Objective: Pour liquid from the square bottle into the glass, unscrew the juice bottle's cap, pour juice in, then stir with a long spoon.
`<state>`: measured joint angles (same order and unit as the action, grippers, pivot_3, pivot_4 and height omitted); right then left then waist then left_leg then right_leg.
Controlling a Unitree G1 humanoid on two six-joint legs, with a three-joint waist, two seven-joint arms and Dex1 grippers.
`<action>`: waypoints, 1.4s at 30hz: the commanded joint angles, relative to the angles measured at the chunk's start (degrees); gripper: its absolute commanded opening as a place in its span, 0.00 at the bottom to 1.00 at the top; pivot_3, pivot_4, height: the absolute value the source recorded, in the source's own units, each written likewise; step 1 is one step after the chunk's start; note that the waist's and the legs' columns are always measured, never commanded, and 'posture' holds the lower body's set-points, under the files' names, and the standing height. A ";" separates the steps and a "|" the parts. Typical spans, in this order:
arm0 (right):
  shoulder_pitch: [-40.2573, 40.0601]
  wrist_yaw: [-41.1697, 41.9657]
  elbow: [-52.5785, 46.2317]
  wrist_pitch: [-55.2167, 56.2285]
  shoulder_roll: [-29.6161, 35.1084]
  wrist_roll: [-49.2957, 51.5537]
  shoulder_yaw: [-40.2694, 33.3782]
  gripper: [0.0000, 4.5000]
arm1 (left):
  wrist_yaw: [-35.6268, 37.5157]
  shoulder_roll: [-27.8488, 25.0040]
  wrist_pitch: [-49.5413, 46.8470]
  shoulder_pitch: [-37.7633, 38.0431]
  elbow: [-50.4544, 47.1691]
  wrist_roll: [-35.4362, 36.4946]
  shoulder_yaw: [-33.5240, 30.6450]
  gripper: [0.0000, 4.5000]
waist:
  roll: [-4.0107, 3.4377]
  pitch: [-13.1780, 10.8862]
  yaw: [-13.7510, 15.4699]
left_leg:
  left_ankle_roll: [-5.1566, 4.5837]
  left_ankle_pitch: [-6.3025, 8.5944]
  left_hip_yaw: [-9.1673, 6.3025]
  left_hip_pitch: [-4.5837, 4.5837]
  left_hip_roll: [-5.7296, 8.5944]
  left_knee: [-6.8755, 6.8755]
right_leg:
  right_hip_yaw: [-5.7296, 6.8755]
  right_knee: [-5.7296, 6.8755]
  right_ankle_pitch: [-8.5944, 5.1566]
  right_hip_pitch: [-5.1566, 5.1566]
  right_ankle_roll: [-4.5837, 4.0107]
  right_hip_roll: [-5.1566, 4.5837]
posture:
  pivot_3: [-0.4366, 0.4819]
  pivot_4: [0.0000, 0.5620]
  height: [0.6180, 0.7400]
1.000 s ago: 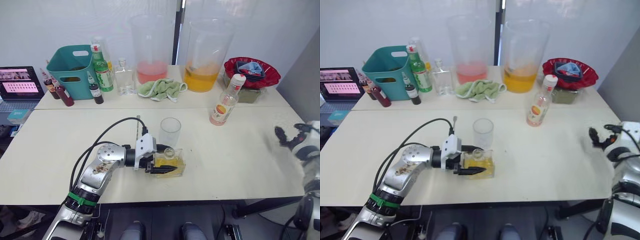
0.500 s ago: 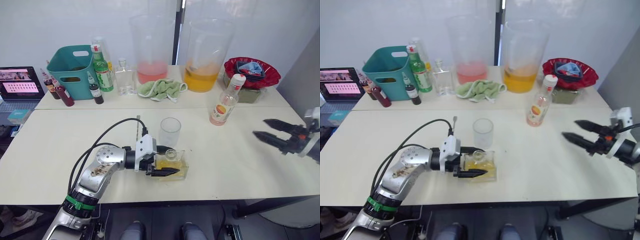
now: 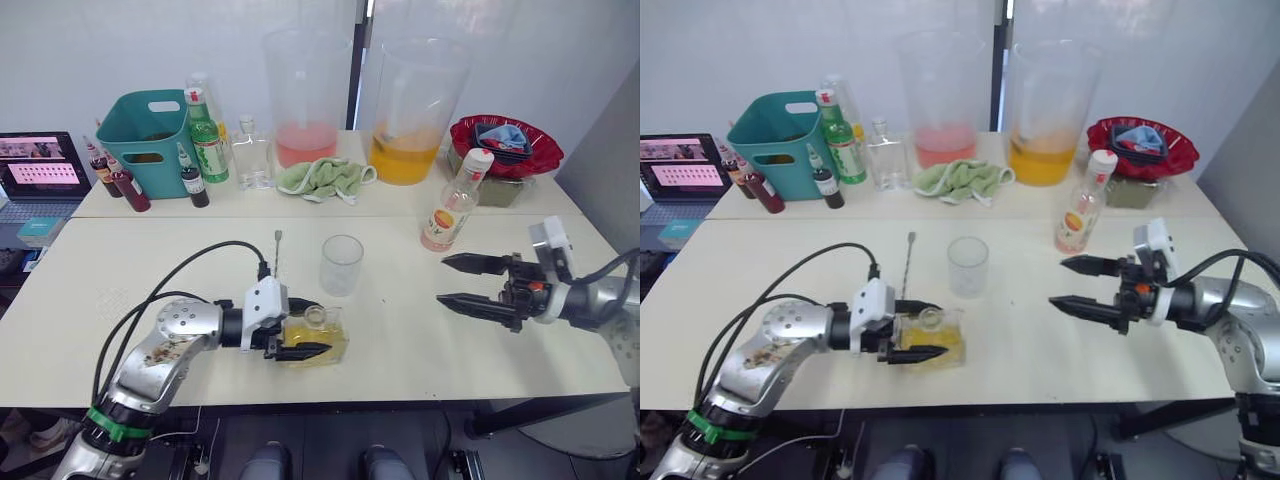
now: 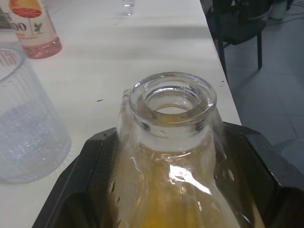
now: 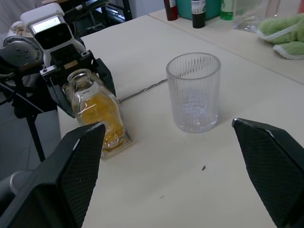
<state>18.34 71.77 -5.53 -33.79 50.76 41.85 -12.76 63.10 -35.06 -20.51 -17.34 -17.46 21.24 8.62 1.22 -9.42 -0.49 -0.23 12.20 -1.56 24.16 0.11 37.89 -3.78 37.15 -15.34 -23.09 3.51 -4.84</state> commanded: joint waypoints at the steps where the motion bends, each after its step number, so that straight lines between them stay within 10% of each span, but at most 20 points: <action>1: 2.10 0.83 0.58 0.53 -0.48 0.29 0.06 1.00 | 1.42 -3.71 -1.09 0.62 -5.36 4.86 -6.00 0.62 | 0.01 -0.01 -0.17 | 0.00 0.00 0.00 0.00 0.00 0.00 | 0.00 0.00 0.00 -0.01 0.00 0.00 | 0.48 0.27 1.00; 14: 3.69 2.49 2.43 0.79 -1.54 -1.40 3.34 1.00 | -2.00 -15.19 -11.47 -14.81 0.68 10.05 -17.54 0.62 | 0.12 -0.09 0.08 | -0.05 0.03 -0.02 0.04 0.00 0.00 | 0.06 0.01 0.00 -0.04 0.00 0.02 | 0.48 0.27 1.00; 42: -2.84 -6.41 -3.77 -2.03 -2.87 -0.47 -2.00 1.00 | -18.86 2.73 18.80 -40.06 35.98 -25.67 3.90 0.62 | 0.23 -0.15 0.37 | -0.05 0.03 0.01 0.20 0.07 0.03 | 0.06 0.06 0.01 -0.15 0.01 0.03 | 0.48 0.27 1.00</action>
<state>15.17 65.64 -7.38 -35.48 47.02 39.70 -12.32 46.48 -32.18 -5.76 -53.76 19.54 -3.17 13.70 1.46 -9.57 -0.12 -0.27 12.23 -1.55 24.35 0.18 37.92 -3.72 37.21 -15.33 -23.24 3.52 -4.81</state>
